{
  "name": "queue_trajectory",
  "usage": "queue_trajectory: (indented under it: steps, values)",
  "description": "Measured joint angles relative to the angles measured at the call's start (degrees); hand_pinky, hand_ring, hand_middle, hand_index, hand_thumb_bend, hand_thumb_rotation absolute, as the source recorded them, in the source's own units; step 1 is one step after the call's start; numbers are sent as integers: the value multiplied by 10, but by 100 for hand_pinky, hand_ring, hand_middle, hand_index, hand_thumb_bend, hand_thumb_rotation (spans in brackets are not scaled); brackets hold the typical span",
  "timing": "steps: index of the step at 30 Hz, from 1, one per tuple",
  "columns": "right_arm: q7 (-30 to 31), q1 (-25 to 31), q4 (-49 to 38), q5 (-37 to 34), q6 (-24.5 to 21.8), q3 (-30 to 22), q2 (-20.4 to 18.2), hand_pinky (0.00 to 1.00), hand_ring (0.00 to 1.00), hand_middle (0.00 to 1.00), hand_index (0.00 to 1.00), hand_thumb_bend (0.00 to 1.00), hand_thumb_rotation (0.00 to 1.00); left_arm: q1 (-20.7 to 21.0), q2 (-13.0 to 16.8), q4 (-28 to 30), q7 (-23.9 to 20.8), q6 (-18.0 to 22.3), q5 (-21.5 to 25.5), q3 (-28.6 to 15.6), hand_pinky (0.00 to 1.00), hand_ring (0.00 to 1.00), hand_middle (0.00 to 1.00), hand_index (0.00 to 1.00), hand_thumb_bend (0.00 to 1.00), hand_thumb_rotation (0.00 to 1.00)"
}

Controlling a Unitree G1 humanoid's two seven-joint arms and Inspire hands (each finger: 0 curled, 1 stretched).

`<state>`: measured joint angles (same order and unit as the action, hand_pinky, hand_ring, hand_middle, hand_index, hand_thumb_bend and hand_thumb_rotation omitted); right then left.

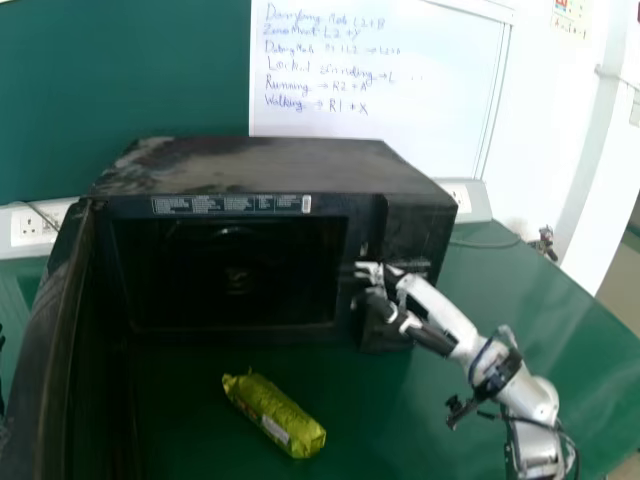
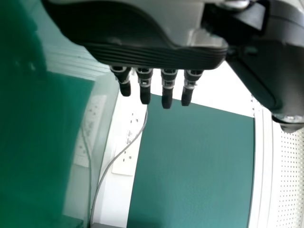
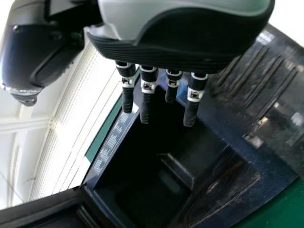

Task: Put biscuit inside oven

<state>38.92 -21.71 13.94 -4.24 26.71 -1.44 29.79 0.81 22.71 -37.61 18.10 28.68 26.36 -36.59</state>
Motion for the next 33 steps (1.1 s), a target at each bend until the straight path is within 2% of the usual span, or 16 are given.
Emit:
queue_trajectory:
  steps: [8,14,21,33]
  values:
    - [-11,0,-43,39,-13,20,1,77,80,83,87,96,58,-17,-14,40,-20,-20,-5,2,82,89,91,97,100,75]
    - [-23,0,-68,75,-19,28,3,73,79,82,86,95,60,-24,-21,60,-27,-29,-5,5,83,89,91,97,100,75]
    - [-42,0,-103,133,-18,35,24,67,76,82,86,96,64,-31,-25,81,-34,-38,-5,8,83,89,92,98,100,75]
    - [-39,0,-195,184,-64,51,57,69,79,84,87,99,59,-42,-30,105,-42,-51,-4,12,83,90,92,98,100,74]
